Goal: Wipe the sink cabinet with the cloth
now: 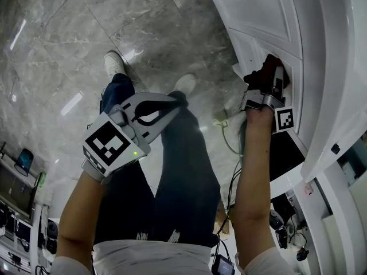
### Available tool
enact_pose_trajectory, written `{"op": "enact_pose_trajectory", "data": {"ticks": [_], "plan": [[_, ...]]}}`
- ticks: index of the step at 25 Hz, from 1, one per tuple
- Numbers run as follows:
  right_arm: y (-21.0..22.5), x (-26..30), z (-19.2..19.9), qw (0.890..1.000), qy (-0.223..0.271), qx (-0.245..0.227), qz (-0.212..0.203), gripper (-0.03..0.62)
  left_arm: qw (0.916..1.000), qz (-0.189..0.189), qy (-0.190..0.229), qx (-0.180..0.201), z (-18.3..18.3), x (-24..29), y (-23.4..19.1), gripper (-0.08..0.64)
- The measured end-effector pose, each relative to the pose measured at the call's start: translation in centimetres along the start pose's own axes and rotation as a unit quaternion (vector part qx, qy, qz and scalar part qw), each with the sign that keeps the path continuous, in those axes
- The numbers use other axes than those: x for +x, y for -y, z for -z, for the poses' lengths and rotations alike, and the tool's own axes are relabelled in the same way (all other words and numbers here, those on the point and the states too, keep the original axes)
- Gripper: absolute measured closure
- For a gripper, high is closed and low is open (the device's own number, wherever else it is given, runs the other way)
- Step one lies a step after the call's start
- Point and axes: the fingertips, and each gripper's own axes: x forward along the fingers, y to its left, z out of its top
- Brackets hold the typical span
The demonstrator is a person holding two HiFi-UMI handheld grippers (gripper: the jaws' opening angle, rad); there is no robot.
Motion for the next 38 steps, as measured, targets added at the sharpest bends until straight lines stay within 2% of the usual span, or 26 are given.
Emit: {"op": "enact_pose_trajectory", "data": {"ticks": [7, 12, 18, 23, 31, 35, 38], "plan": [[3.2, 1.8, 1.8, 1.000, -0.021, 0.003, 0.011, 0.460, 0.9999, -0.012, 0.000, -0.005, -0.2, 0.8, -0.8, 0.548], [3.4, 1.9, 2.0, 1.000, -0.016, 0.000, -0.019, 0.460, 0.9998, -0.015, -0.007, -0.007, 0.1, 1.7, -0.7, 0.548], [3.7, 1.4, 1.8, 0.999, -0.031, 0.000, -0.040, 0.462, 0.9998, -0.010, -0.018, -0.007, 0.4, 2.7, 0.0, 0.548], [5.6, -0.4, 0.8, 1.000, -0.012, 0.002, -0.023, 0.462, 0.9996, -0.002, -0.026, 0.007, 0.6, 3.5, 0.8, 0.548], [6.7, -1.5, 0.1, 0.998, -0.031, -0.049, -0.009, 0.463, 0.9992, 0.003, -0.038, 0.006, 0.8, 4.0, 1.4, 0.548], [7.1, -2.2, -0.3, 0.994, -0.049, -0.095, -0.004, 0.463, 0.9991, 0.005, -0.041, 0.006, 0.9, 4.2, 1.6, 0.548], [8.3, -3.3, -0.9, 0.993, -0.050, -0.108, 0.018, 0.467, 0.9989, 0.007, -0.044, 0.009, 1.1, 4.5, 1.7, 0.548]]}}
